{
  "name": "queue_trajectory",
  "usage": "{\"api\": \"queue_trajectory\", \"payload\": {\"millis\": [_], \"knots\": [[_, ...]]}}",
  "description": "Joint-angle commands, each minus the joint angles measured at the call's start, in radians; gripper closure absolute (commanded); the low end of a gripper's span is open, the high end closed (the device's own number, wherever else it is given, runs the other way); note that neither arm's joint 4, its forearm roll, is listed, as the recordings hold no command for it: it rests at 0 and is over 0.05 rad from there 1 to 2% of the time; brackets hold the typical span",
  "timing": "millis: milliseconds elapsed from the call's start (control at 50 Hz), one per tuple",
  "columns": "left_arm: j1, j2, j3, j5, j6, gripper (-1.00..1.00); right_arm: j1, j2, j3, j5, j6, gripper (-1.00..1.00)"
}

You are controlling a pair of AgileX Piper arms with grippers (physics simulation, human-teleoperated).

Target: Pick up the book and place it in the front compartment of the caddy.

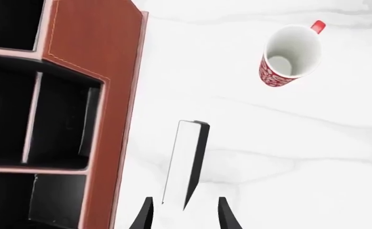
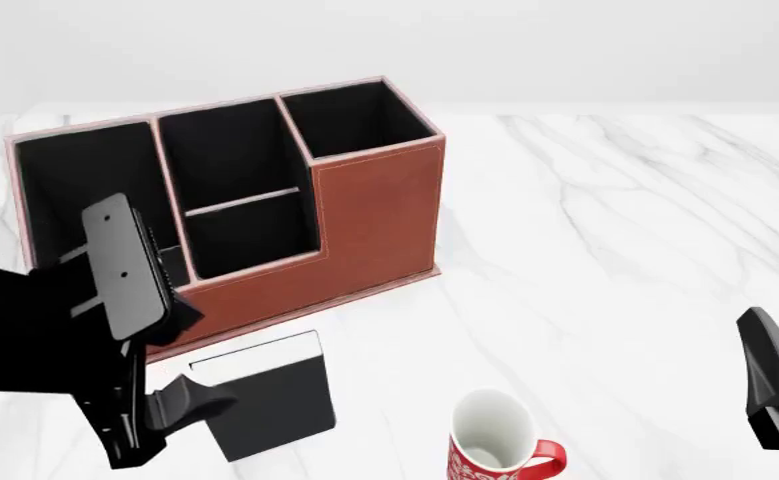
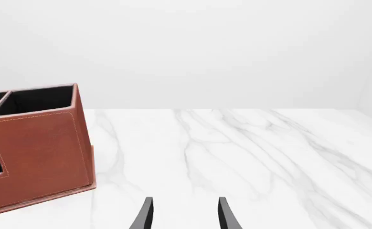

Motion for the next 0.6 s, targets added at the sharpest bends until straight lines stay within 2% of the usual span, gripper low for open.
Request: {"api": "queue_trajectory", "payload": {"millis": [20,600], "knots": [[0.001,0.003,0.031,-0.036,-0.041,-1.00,0.000,-0.003,0.002,0.000,0.000,-1.00],[0.026,0.034,0.083,-0.098,-0.037,-1.00,0.000,-0.003,0.002,0.000,0.000,-1.00]]}}
